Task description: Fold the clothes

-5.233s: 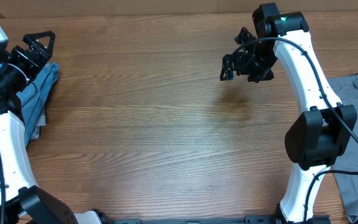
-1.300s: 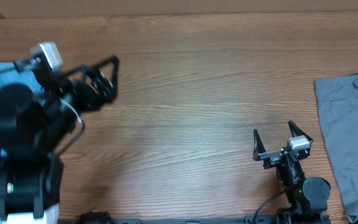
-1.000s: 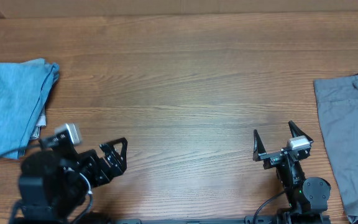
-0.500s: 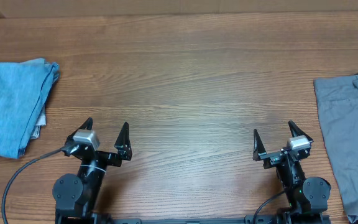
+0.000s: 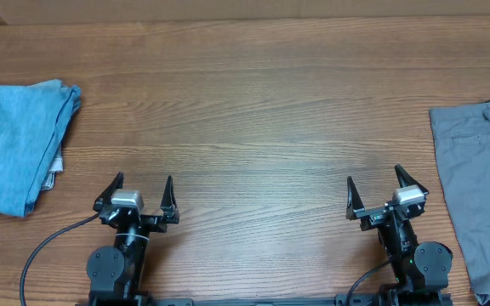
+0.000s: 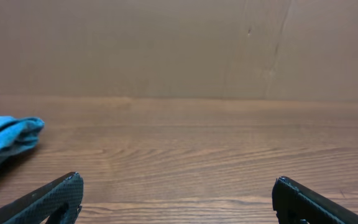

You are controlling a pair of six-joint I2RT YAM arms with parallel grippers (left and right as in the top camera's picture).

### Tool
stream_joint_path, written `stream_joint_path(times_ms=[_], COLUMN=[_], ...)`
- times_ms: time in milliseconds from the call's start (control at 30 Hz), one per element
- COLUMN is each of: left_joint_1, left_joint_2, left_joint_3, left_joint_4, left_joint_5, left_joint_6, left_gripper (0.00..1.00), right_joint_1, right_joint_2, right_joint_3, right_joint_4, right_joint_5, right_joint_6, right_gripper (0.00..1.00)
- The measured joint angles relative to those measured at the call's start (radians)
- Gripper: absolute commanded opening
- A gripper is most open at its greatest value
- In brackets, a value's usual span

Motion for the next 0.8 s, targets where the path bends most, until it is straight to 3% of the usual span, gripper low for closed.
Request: stream_joint_path(times_ms=[433, 800], left_joint_1=[0.0, 0.0], left_joint_2=[-0.056, -0.056], left_joint_3=[-0.035, -0.035], left_joint_4=[-0.061, -0.061], left_joint_5=[-0.045, -0.045], left_joint_6=[0.113, 0.114], left_gripper=[1.0, 1.0], right_joint_1=[0.0, 0.0], right_joint_2=[0.0, 0.0], right_joint_3=[0.0, 0.0], right_joint_4=[0.0, 0.0], right_joint_5=[0.0, 0.0], right_joint_6=[0.0, -0.001], right_gripper=[1.0, 1.0])
